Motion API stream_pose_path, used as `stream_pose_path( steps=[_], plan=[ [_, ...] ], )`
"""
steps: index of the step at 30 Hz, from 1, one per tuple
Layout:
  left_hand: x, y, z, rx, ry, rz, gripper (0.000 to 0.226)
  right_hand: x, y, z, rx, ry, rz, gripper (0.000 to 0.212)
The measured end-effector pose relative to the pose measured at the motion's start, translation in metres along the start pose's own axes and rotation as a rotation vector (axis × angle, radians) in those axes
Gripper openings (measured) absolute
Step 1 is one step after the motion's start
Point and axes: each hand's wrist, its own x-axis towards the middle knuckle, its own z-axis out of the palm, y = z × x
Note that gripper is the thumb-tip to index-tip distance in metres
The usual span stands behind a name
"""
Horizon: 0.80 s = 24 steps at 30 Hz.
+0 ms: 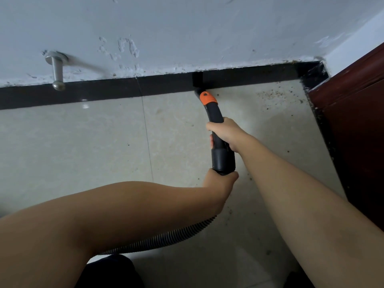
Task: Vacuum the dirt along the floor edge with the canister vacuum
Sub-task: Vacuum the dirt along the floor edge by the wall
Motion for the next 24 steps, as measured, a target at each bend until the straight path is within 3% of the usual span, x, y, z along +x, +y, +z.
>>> stream_pose_path(
  steps=[8, 16, 24],
  plan=[
    [-0.006, -0.009, -0.008, 0.012, 0.029, -0.014, 0.021, -0.008, 0.003, 0.014, -0.071, -0.027, -0.023, 0.011],
    [-0.009, 0.005, 0.016, 0.163, -0.123, -0.013, 0.019, -0.007, 0.022, -0.034, 0.141, 0.219, 0.042, 0.01],
    [-0.011, -0.005, 0.012, 0.126, -0.062, -0.028, 0.013, -0.013, 0.019, -0.023, 0.086, 0.065, 0.039, 0.011]
  ],
)
